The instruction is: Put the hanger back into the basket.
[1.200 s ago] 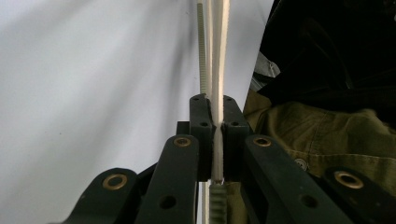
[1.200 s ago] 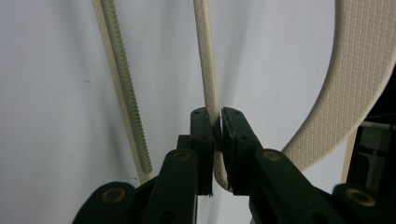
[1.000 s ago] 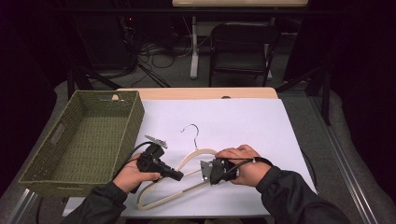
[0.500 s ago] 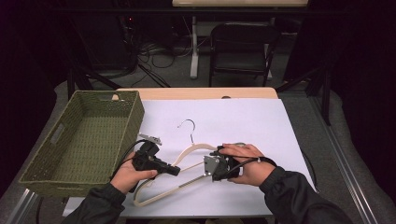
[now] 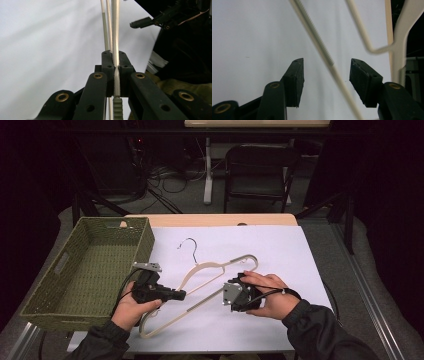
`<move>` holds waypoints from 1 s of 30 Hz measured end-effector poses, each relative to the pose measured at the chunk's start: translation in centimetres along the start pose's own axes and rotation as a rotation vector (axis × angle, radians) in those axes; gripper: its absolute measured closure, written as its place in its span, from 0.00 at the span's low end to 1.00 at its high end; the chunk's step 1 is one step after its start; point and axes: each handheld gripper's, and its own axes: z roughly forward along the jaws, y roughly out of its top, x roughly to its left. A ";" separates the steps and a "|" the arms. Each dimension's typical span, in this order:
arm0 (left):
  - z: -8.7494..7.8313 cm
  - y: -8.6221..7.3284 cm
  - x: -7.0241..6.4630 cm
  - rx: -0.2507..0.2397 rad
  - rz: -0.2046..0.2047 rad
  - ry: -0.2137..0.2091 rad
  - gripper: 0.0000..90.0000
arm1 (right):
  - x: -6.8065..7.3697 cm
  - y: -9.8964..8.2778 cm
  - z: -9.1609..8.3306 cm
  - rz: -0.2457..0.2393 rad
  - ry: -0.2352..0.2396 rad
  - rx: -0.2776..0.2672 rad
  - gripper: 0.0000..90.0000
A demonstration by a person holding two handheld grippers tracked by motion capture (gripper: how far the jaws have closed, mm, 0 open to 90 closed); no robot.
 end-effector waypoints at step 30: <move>-5.8 1.1 -3.7 -0.079 0.189 0.258 0.97 | -0.4 -5.5 -0.5 0.263 -0.027 0.060 0.43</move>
